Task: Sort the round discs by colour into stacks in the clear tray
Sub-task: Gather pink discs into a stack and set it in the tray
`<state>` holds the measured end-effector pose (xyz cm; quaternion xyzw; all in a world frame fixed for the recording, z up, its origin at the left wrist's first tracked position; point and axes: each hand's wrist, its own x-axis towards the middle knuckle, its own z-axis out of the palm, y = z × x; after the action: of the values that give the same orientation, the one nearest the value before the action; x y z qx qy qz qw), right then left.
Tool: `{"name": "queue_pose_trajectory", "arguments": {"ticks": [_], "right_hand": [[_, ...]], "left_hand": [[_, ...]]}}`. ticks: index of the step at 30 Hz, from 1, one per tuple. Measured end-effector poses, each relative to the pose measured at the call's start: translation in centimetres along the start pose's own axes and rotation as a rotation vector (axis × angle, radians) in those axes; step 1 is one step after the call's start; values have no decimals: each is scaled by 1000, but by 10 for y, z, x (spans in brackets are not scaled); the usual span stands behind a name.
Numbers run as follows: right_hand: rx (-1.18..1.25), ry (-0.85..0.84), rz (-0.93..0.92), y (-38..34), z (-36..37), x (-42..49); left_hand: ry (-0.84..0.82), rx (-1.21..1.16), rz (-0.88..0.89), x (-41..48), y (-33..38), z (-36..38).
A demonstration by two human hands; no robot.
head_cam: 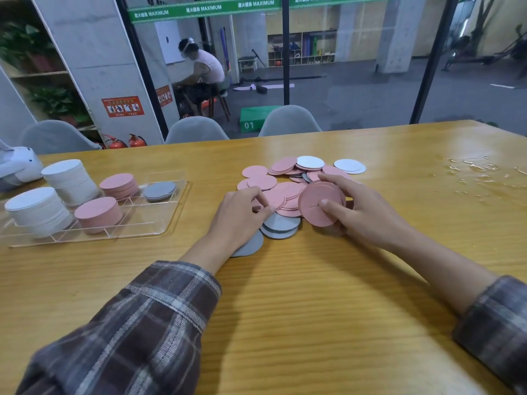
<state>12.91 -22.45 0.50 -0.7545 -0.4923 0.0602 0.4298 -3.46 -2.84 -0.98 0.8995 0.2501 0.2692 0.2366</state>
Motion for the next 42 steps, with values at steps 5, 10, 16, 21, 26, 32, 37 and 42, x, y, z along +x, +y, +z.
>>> {"name": "queue_pose_trajectory", "arguments": {"ticks": [5,10,16,21,26,32,37,42], "right_hand": [[-7,56,-5,5,-2,3],[12,75,6,8,-2,5],[68,42,27,0,1,2],[111,46,74,1,2,4],[169,-16,59,0,6,4],[362,-96,123,-4,9,2],[177,-109,56,-4,9,1],[115,-74,50,-1,7,0]], "left_hand": [[-1,-35,66,-5,9,-1],[-84,-174,25,-4,17,-2],[-54,-317,17,-5,22,-7],[-74,-624,-85,-1,25,-9],[-66,-678,-103,-7,35,2],[33,-617,-127,-11,43,14],[14,-598,-114,-14,50,16],[111,-333,47,-9,41,5]]}}
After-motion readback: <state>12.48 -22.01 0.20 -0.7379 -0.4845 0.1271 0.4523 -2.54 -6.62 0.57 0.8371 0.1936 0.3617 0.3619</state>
